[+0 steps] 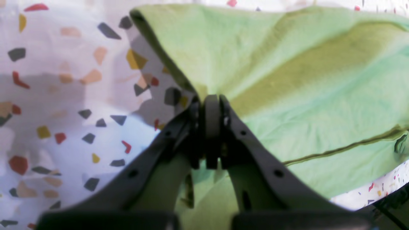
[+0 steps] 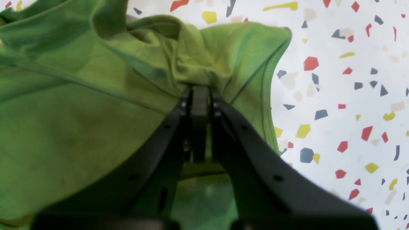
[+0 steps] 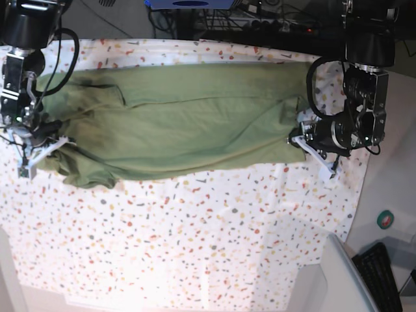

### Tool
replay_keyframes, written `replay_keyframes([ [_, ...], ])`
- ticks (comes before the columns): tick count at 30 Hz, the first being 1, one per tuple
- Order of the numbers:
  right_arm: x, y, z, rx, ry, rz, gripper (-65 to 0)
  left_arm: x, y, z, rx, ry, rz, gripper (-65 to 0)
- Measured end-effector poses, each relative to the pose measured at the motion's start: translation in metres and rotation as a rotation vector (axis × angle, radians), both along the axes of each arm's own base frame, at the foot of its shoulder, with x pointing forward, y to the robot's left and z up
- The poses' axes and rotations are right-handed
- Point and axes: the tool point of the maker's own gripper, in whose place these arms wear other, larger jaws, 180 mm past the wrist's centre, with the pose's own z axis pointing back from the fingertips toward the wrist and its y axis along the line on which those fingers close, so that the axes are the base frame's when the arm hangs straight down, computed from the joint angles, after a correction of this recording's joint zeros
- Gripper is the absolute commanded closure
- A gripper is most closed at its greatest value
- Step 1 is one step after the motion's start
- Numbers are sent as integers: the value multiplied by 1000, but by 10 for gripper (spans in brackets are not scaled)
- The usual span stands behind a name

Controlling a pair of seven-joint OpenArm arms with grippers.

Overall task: Layout the t-shirt on the table in an organized manner, then fold the t-shirt properly
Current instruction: 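Lift the hem edge and fold it over toward the collar with both grippers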

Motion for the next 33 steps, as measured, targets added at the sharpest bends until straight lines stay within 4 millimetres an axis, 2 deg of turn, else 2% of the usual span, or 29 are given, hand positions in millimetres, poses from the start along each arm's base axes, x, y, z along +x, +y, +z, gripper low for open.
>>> replay_keyframes([
  [6,0,0,-1,1,2,0,0,-2,3,-1,1,4,9,-2],
  [8,0,0,-1,1,2,0,0,-2,7,0,9,4,9,-161],
  [11,0,0,-1,1,2,0,0,-5,11,-1,16,10,13,-352],
  [14,0,0,-1,1,2,0,0,-9,16,-2,27,21,12,-441],
  [17,0,0,-1,2,2,-1,0,-5,27,4,29,0,42,-449],
  [21,-1,1,-2,3,5,0,0,-6,63,16,30,-43,175,-449],
  [24,-1,2,-2,4,5,0,0,6,83,32,40,-92,230,-449],
  [26,0,2,-1,3,2,1,0,27,83,43,39,-122,223,-448],
  [28,-1,1,-2,2,8,1,0,57,77,47,14,-143,215,-448],
  [30,-1,2,-2,5,5,1,0,69,67,35,17,-76,173,-448],
  [33,1,2,-1,3,1,1,0,75,58,12,43,-5,133,-448],
])
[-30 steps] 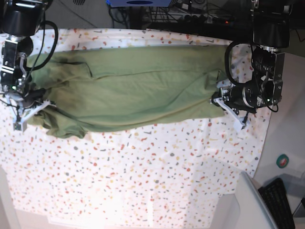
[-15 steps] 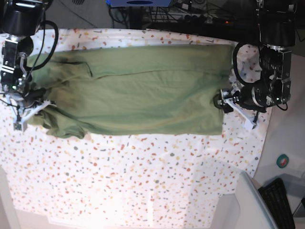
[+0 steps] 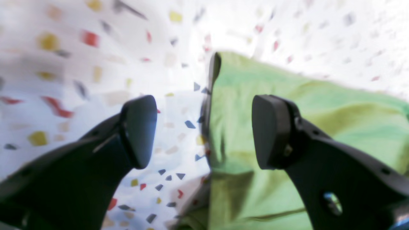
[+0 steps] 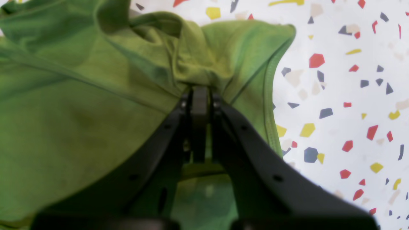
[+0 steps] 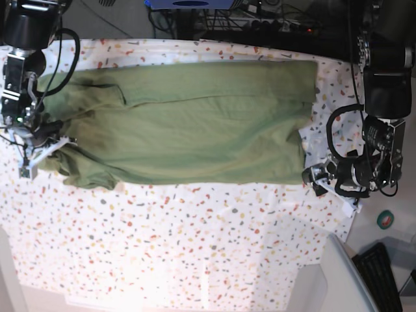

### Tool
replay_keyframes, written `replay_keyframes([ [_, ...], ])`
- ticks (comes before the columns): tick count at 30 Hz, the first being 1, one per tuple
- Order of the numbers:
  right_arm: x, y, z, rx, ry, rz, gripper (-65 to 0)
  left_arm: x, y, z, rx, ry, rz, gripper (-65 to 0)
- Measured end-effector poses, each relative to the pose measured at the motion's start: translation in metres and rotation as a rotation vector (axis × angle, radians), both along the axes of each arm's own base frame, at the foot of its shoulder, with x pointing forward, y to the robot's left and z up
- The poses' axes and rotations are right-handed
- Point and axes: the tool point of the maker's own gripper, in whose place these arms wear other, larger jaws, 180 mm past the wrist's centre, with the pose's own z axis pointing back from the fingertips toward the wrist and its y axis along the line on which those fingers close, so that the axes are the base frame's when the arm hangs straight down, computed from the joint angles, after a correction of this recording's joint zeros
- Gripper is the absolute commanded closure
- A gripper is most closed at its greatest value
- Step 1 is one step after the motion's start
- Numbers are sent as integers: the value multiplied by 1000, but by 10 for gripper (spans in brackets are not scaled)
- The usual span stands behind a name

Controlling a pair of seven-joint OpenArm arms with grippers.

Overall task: Layout the t-shirt on the table in an organized manner, then fold the t-shirt properly
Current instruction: 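Lift the hem edge and fold it over toward the collar with both grippers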

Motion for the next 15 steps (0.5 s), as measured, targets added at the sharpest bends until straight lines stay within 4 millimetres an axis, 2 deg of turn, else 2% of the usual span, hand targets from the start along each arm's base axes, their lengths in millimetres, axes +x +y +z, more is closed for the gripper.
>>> replay_keyframes([
  [4,0,0,1,0,-2,0,0,4,1,-21,57,29,-20,-448],
  [9,0,0,1,0,-1,0,0,17,3,-23,104,-3,-35,-448],
  [11,0,0,1,0,-1,0,0,17,-1,-25,106,-2,-49,-448],
  [15,0,0,1,0,-2,0,0,20,-24,-29,75,-13,-62,-448],
])
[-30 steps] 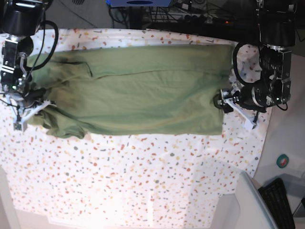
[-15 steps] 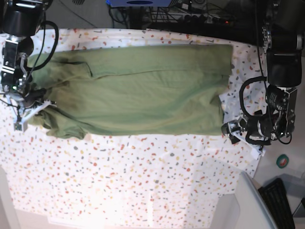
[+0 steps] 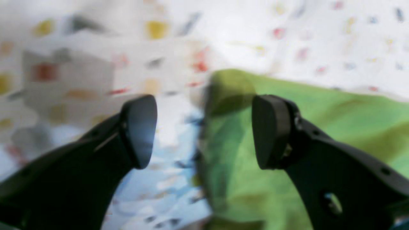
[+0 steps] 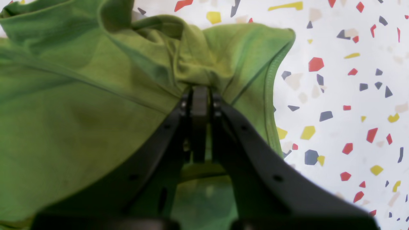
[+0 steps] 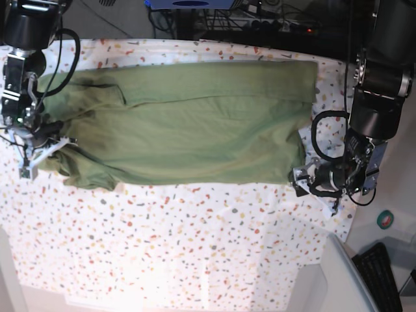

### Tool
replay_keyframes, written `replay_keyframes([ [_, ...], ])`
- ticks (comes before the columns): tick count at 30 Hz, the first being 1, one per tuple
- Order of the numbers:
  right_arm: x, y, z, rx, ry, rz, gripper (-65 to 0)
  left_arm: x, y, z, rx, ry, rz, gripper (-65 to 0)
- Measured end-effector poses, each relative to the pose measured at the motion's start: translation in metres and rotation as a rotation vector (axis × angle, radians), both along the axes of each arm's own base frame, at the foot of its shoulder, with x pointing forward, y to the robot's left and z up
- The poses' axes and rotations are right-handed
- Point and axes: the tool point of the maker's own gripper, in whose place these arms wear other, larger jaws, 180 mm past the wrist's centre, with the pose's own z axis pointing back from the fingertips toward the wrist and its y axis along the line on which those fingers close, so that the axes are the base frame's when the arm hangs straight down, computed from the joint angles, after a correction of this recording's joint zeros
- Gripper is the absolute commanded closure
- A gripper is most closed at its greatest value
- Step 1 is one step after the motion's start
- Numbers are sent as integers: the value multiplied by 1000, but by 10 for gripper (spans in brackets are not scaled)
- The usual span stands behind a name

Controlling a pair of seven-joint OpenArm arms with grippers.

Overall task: Layout the t-shirt on the table in an organized manner, then fold the t-shirt properly
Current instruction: 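Lift the hem edge and fold it over toward the collar with both grippers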

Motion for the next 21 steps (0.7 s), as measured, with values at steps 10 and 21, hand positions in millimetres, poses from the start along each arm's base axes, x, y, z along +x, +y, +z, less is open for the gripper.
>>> replay_keyframes([
  [10,0,0,0,0,0,0,0,0,-8,-5,-26,16,13,-446],
  [21,0,0,0,0,0,0,0,6,-15,-12,-17,-71,39,-28],
])
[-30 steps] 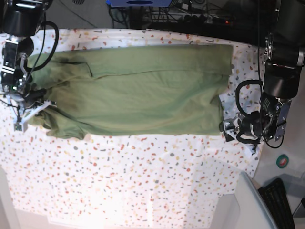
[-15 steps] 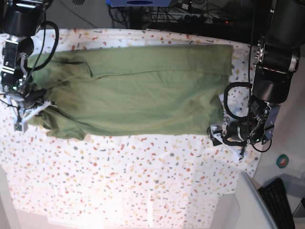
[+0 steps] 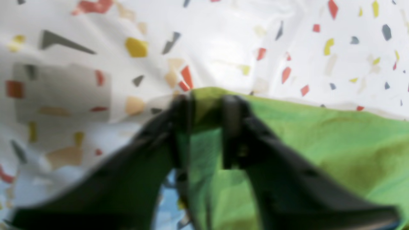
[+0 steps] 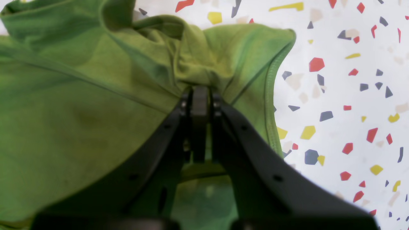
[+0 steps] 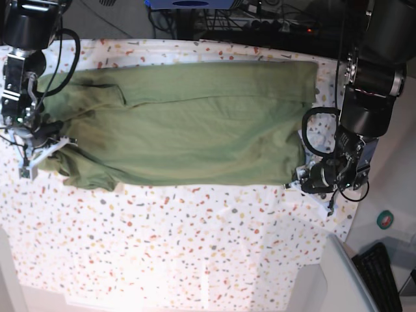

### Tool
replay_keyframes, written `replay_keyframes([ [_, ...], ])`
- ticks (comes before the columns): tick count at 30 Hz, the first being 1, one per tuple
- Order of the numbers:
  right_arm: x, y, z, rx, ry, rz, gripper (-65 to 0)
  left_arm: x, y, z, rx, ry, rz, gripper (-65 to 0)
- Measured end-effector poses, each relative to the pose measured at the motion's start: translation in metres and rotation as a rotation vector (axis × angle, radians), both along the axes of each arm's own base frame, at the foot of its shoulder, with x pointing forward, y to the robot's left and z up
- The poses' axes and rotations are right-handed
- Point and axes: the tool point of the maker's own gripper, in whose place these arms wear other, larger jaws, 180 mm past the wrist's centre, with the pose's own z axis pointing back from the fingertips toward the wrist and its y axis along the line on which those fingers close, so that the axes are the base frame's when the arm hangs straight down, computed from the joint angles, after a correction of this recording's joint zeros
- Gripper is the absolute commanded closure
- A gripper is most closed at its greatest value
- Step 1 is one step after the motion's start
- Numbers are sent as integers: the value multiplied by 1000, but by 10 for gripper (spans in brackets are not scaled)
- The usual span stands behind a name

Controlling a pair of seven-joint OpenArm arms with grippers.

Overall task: Layout the t-shirt on the table in an organized manner, then fold the t-shirt properly
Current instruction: 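Lift the hem edge and fold it over toward the collar with both grippers, then release and regrasp the folded edge with both grippers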

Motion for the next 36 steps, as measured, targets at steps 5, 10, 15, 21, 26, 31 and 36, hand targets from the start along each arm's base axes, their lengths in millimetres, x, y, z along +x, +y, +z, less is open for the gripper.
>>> replay_keyframes([
  [5,3,0,1,1,-2,-1,0,2,-6,0,-11,-7,-4,0],
  [10,37,-2,20,6,-62,-3,0,7,-28,14,-43,8,-73,0],
  [15,57,-4,27,17,-80,-11,0,26,-47,44,-64,-48,-139,0],
  [21,81,8,18,29,-36,41,0,7,-44,31,-55,5,-145,0],
  [26,103,15,11,19,-107,70,0,5,-35,43,-88,-56,-102,0],
  [31,105,4,-6,12,-79,50,0,-13,-18,44,-90,-27,-70,0],
  [36,110,-11,1,-14,-93,42,-269,-16,-27,47,-102,-42,-91,0],
])
